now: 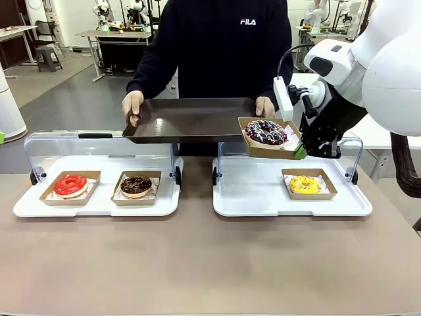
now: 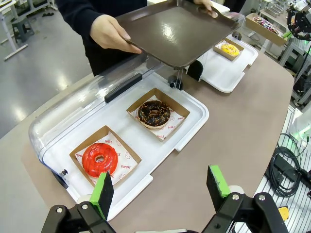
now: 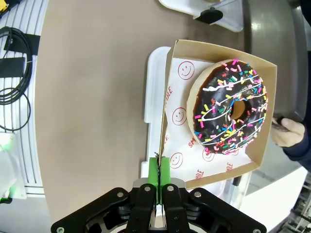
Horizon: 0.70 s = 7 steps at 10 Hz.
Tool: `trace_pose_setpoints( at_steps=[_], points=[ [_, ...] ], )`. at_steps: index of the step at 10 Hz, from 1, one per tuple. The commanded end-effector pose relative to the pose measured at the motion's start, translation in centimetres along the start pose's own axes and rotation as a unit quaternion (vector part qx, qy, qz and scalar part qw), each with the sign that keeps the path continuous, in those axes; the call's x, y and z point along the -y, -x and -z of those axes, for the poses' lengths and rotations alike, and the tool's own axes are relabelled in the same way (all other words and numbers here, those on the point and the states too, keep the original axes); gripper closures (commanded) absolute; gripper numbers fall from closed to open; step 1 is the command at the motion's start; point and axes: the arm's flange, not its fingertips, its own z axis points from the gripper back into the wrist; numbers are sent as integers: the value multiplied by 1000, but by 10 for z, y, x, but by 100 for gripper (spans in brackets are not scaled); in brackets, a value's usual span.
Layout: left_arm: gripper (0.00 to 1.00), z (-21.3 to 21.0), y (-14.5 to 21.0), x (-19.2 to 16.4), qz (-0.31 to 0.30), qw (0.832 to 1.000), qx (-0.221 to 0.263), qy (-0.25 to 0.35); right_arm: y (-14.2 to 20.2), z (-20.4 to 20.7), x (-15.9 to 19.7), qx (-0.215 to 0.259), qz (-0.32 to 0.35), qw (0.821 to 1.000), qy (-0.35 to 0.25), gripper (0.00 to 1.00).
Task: Provide the desired donut to the person.
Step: Place the picked Paper togo box onto the Handle tray extended by the person.
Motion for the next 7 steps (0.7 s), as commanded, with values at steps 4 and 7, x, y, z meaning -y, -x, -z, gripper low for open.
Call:
trace_pose_setpoints(
  at_steps=[4,7],
  points=[
    [0,-1,2,-2,7,1000,5,5,0,4,-4,2,9,1000,10,100],
    [0,-1,2,-2,7,1000,5,5,0,4,-4,2,9,1000,10,100]
  ],
)
